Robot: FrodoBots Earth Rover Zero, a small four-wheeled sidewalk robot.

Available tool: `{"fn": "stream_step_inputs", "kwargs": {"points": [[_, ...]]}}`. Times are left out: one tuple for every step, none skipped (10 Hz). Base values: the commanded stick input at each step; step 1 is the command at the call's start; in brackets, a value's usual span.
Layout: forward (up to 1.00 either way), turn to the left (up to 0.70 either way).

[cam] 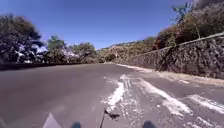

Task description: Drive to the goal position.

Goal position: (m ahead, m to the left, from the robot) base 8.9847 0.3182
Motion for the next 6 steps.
{"fn": "stream_step_inputs", "kwargs": {"points": [[0.70,0.00],[0.70,0.00],[0.70,0.00],[0.70,0.00],[0.70,0.00],[0.70,0.00]]}}
